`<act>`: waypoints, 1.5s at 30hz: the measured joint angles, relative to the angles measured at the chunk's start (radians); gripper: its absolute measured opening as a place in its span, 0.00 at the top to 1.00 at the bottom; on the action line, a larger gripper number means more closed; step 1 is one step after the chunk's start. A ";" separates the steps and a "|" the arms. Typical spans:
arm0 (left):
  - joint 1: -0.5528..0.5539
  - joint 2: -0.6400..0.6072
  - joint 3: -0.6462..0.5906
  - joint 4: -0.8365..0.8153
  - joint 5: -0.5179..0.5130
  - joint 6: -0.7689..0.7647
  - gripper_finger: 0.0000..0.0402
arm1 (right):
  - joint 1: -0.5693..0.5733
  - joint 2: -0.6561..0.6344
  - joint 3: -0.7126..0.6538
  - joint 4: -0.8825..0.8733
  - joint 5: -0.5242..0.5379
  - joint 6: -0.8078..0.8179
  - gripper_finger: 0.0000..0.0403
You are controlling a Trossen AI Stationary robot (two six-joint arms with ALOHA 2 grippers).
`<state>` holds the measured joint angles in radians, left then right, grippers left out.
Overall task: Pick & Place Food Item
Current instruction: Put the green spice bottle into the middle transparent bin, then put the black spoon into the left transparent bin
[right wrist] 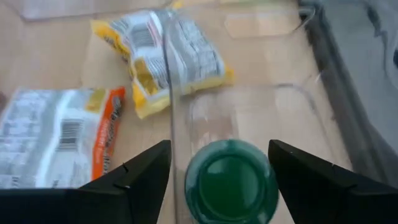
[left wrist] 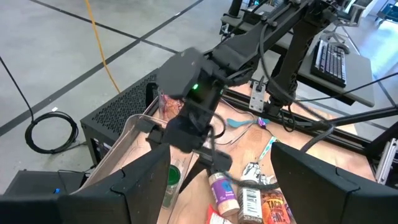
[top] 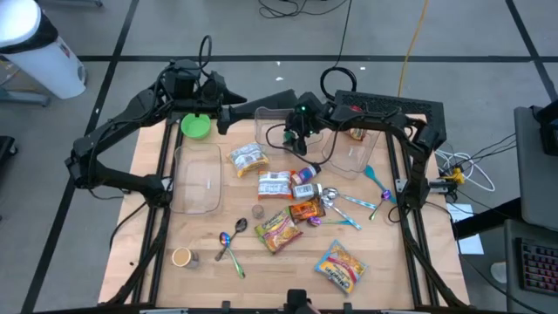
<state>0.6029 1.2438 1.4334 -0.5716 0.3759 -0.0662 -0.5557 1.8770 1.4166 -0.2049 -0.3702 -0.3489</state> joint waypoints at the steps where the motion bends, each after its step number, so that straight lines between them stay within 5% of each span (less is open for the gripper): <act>1: 0.000 0.000 0.000 0.000 0.000 0.000 0.30 | 0.002 -0.013 0.001 0.009 0.000 0.000 0.34; 11: 0.000 -0.058 0.000 -0.002 0.000 0.004 0.30 | 0.021 -0.208 0.002 0.081 0.030 0.055 0.35; 23: -0.003 -0.295 0.001 -0.232 0.000 -0.008 0.30 | 0.065 -0.376 -0.080 0.300 0.028 0.543 0.35; 29: -0.049 -0.379 0.001 -0.374 0.000 -0.048 0.30 | 0.157 -0.381 -0.263 0.649 0.035 0.734 0.36; 34: -0.111 -0.396 0.001 -0.407 -0.007 -0.072 0.30 | 0.269 -0.354 -0.415 0.951 0.189 0.845 0.36; 39: -0.171 -0.392 -0.021 -0.389 -0.014 -0.074 0.30 | 0.357 -0.356 -0.474 0.988 0.347 0.861 0.37; 45: -0.242 -0.401 -0.232 -0.161 -0.009 -0.134 0.30 | 0.415 -0.358 -0.476 1.004 0.372 0.861 0.37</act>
<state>0.3608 0.8427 1.2014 -0.7323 0.3667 -0.2005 -0.1407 1.5192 0.9409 0.7996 0.0013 0.5121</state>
